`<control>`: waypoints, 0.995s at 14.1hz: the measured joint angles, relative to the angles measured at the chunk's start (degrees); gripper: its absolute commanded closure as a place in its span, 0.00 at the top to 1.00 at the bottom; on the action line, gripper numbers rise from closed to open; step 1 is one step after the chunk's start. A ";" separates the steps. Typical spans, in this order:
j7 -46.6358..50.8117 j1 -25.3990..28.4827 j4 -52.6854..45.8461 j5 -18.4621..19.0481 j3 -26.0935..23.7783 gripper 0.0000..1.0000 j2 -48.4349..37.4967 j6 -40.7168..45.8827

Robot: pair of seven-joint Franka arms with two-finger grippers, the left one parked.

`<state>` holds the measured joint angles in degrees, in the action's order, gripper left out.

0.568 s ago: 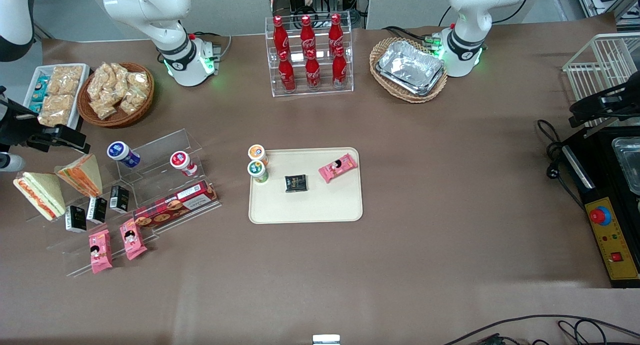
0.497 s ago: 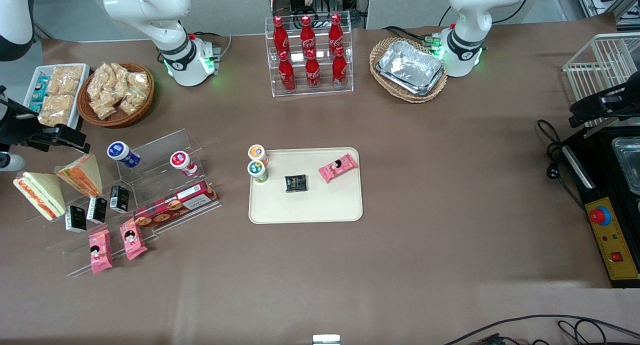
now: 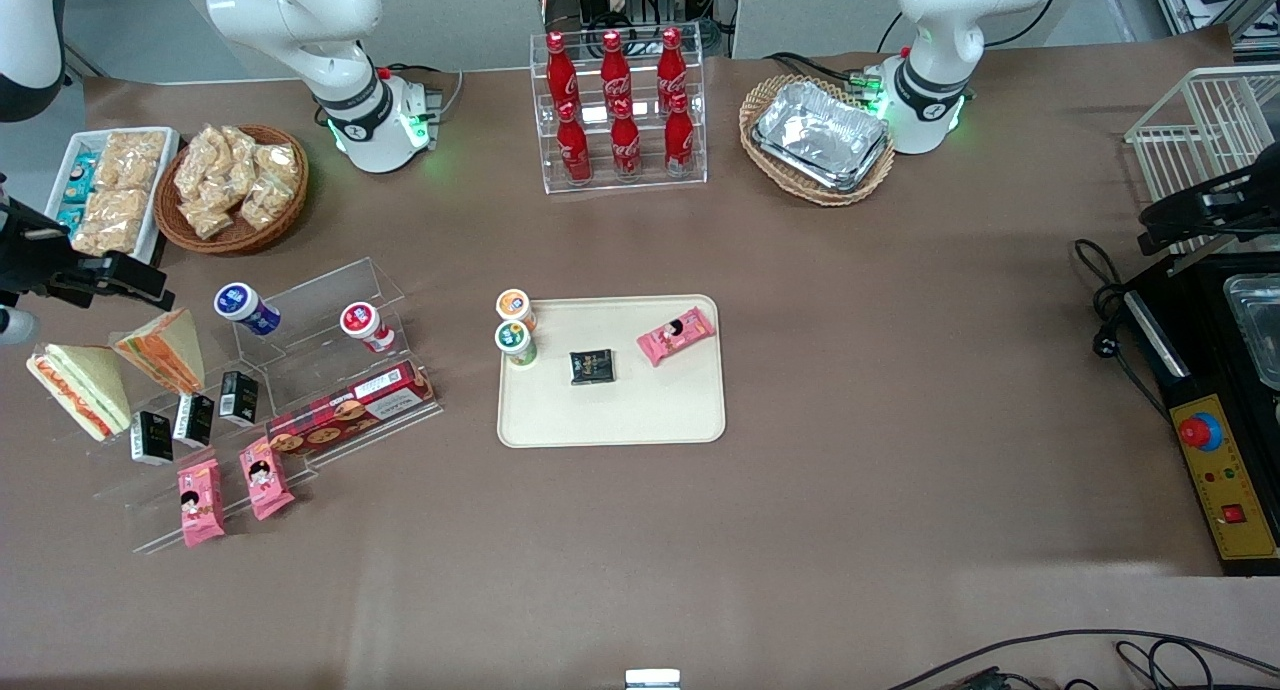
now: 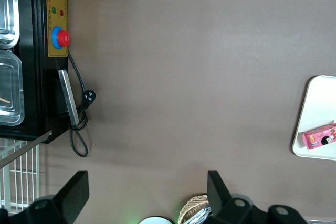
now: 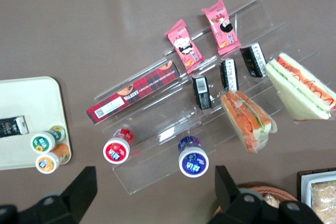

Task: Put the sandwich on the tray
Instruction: 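Lower the right gripper onto the wrapped sandwich in the acrylic rack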

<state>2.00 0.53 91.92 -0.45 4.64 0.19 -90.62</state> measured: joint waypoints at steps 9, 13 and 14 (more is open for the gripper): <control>-4.99 -2.84 0.02 2.00 2.28 1.00 1.42 -3.47; -17.74 -3.20 0.08 0.36 7.95 1.00 2.41 -5.44; -22.01 -3.46 0.15 -1.21 9.93 1.00 2.78 -5.99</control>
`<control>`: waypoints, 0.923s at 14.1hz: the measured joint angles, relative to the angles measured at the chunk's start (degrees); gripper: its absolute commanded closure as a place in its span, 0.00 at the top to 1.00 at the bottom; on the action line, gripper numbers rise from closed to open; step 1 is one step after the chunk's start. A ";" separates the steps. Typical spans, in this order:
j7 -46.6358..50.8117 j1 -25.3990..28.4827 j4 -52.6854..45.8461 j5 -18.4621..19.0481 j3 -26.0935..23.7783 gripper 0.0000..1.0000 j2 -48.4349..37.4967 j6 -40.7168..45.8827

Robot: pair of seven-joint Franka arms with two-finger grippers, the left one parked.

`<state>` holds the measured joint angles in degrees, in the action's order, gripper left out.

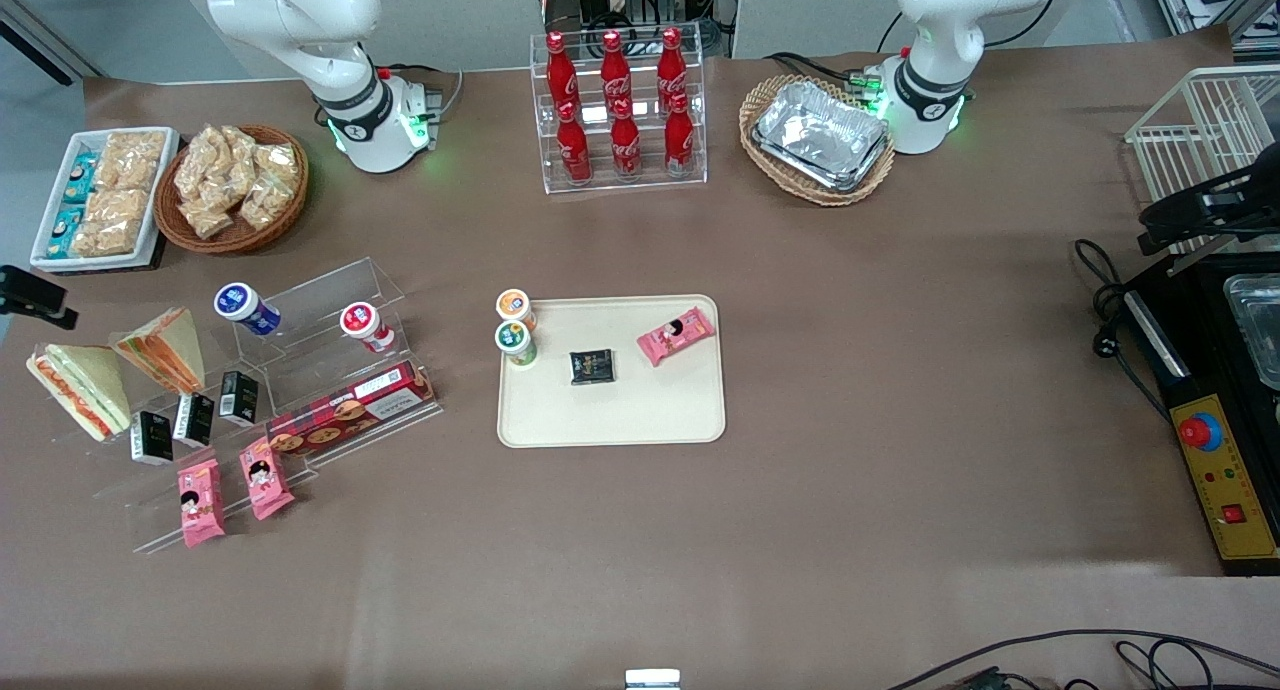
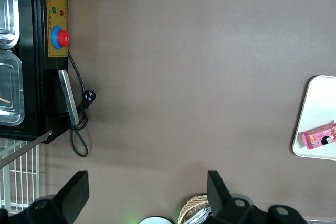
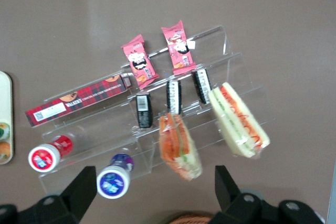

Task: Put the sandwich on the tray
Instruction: 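Lower the right gripper onto the wrapped sandwich in the acrylic rack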

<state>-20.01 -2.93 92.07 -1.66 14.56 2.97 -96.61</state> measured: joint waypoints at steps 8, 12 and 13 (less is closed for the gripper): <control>-32.00 -8.30 1.40 -6.95 5.42 1.00 6.72 -2.38; -35.73 -9.66 2.19 -6.99 5.43 1.00 10.38 -8.54; -36.00 -9.66 2.95 -6.98 5.43 1.00 10.71 -10.48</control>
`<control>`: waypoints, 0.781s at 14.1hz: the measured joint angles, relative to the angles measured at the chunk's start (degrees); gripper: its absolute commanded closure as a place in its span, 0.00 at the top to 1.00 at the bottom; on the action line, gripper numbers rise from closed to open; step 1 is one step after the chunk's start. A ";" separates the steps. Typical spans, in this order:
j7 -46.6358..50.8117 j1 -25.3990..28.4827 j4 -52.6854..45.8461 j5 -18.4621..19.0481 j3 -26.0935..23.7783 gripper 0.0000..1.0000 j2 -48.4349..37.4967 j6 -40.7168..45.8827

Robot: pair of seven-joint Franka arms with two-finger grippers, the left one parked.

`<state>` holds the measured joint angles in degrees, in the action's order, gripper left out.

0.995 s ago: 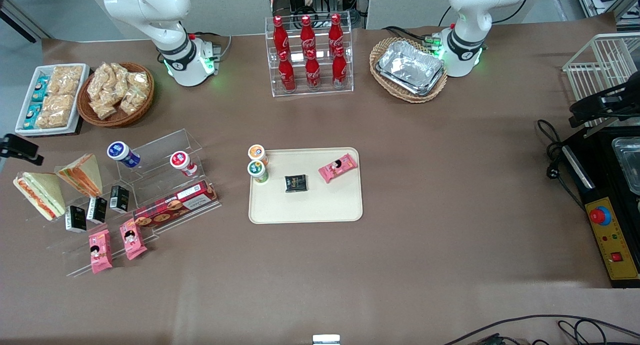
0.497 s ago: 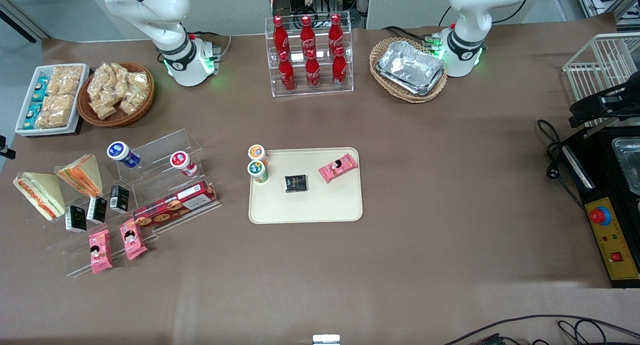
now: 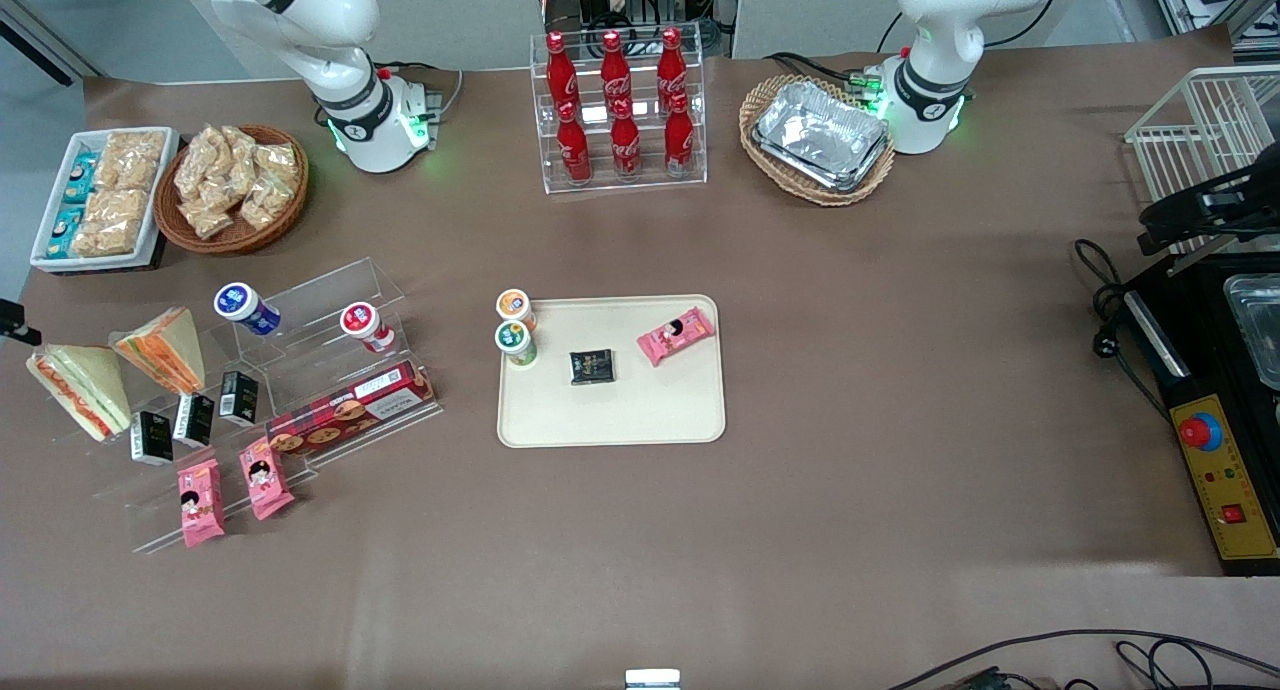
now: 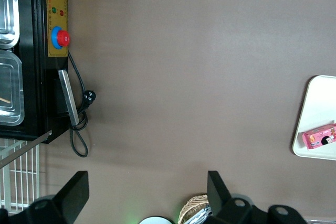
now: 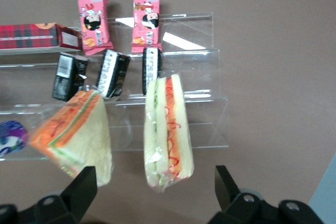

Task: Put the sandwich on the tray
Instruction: 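Lower the right gripper onto the wrapped sandwich in the acrylic rack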

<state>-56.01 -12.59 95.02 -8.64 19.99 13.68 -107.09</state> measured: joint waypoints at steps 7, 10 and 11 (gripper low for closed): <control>-2.22 0.00 8.32 0.41 0.00 1.00 0.09 -10.40; -2.75 0.00 10.96 0.47 0.00 1.00 0.24 -13.47; -2.78 0.00 11.34 0.49 0.00 1.00 0.37 -14.22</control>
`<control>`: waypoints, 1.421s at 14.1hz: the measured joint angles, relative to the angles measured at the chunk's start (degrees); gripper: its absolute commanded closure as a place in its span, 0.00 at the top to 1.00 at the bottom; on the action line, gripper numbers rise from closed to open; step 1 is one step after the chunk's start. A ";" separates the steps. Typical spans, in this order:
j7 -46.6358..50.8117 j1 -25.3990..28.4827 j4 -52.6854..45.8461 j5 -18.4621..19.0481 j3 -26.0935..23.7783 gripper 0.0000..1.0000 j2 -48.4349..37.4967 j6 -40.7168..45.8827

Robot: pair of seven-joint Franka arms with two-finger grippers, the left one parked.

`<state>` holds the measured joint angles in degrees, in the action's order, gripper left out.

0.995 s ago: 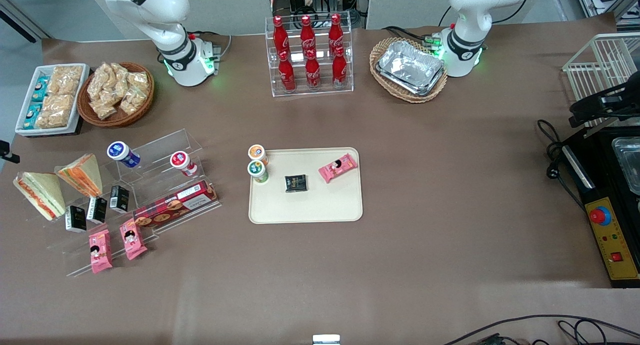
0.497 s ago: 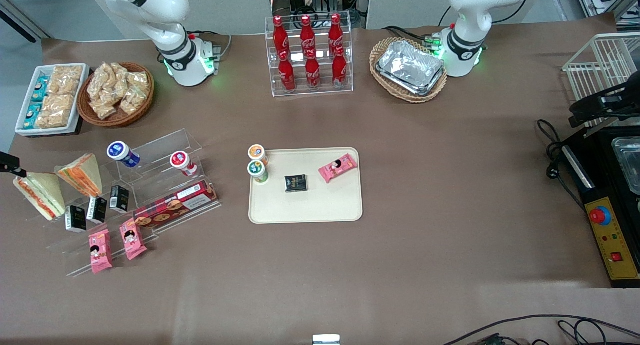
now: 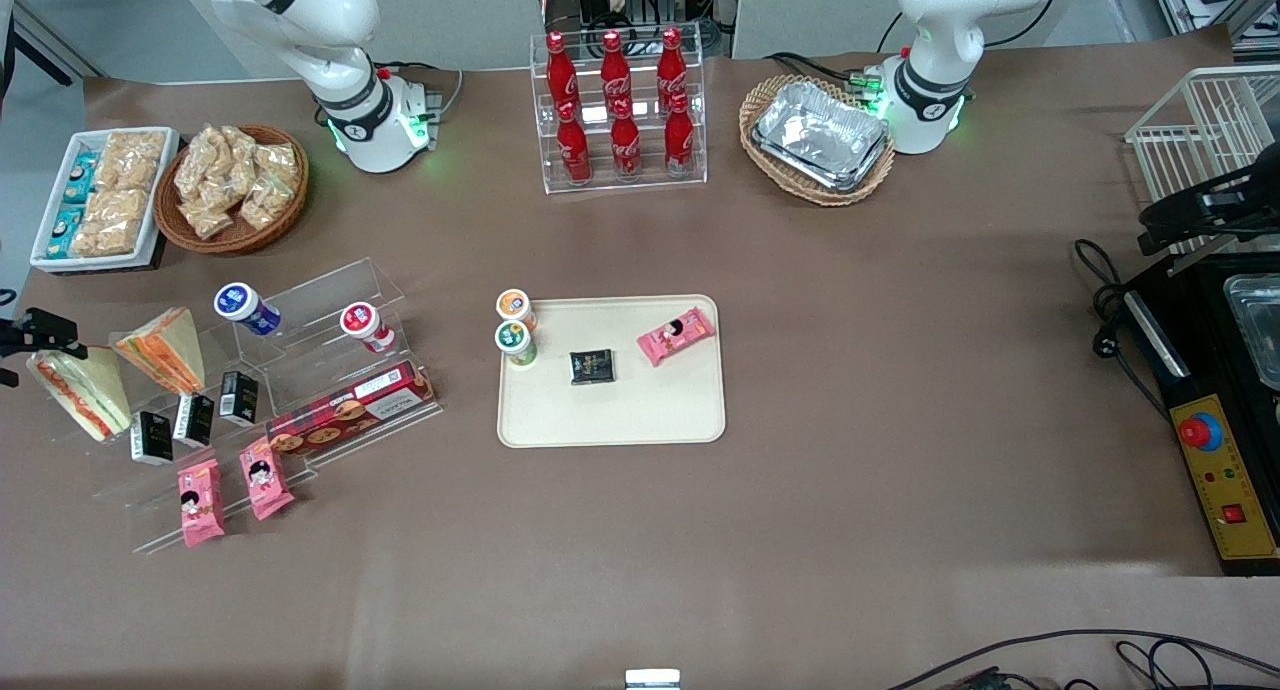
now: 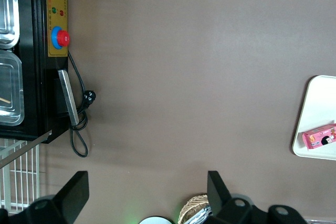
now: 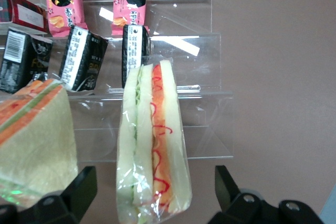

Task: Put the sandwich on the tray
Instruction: 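Lower the right gripper onto the wrapped sandwich in the acrylic rack, then close the right gripper on the plastic-wrapped sandwich and lift it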

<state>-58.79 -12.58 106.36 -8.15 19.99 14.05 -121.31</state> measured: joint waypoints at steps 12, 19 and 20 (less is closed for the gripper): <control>-1.98 0.00 2.29 0.11 0.00 0.36 1.34 -2.41; 0.98 -0.02 0.46 0.09 2.12 0.03 0.81 -1.30; 3.34 -0.03 -1.21 0.09 3.17 0.03 0.44 0.93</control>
<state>-55.45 -12.61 105.14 -8.06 23.16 14.48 -120.38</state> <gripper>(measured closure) 0.780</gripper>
